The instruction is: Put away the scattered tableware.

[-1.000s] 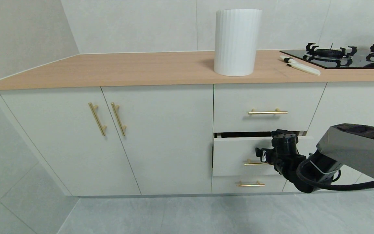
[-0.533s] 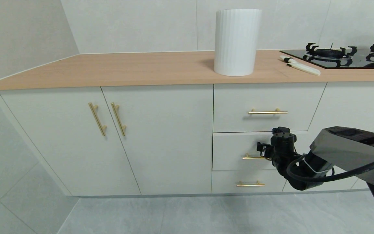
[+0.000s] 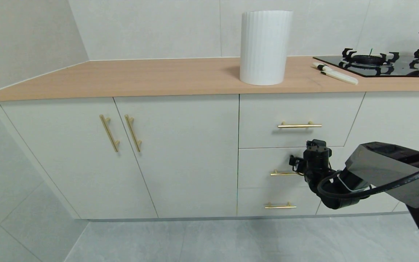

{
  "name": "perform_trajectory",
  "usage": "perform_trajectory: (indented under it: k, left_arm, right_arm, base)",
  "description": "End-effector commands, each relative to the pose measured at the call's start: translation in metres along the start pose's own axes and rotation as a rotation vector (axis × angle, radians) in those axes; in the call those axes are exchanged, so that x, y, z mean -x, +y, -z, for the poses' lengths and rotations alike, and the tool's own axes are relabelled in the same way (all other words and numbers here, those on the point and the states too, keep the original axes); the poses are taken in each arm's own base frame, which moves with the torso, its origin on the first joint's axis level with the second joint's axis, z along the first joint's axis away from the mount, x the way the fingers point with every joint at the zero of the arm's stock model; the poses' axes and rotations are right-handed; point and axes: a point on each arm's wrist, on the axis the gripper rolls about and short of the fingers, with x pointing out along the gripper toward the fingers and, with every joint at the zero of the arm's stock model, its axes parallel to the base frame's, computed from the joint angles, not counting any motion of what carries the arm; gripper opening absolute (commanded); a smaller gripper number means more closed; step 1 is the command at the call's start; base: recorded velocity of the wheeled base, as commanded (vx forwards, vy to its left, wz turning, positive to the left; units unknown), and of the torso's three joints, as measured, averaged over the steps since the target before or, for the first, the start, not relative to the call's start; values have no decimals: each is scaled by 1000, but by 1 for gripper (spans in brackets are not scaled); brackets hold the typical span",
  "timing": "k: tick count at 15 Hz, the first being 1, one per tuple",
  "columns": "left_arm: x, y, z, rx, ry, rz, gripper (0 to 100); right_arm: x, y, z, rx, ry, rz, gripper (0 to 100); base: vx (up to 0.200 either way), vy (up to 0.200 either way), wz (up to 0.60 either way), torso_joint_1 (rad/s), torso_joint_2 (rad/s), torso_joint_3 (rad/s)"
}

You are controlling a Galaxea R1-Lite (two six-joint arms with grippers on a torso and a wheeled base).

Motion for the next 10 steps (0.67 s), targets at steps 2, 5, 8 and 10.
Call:
perform_trajectory:
  k: [2, 5, 8, 10]
  left_arm:
    - [0, 0, 0, 0, 0, 0, 100]
    - [0, 0, 0, 0, 0, 0, 100]
    - [0, 0, 0, 0, 2, 0, 100]
    - [0, 0, 0, 0, 0, 0, 100]
  right_arm:
    - [-1, -2, -3, -7, -10, 7, 100]
    - [9, -6, -10, -1, 1, 7, 100]
    - [40, -13, -31, 7, 13, -4, 100]
    - [68, -15, -50, 5, 5, -23, 100]
  base:
    - [0, 0, 0, 0, 0, 0]
    - [0, 0, 0, 0, 0, 0]
    - [0, 0, 0, 0, 0, 0]
    - [0, 0, 0, 0, 0, 0]
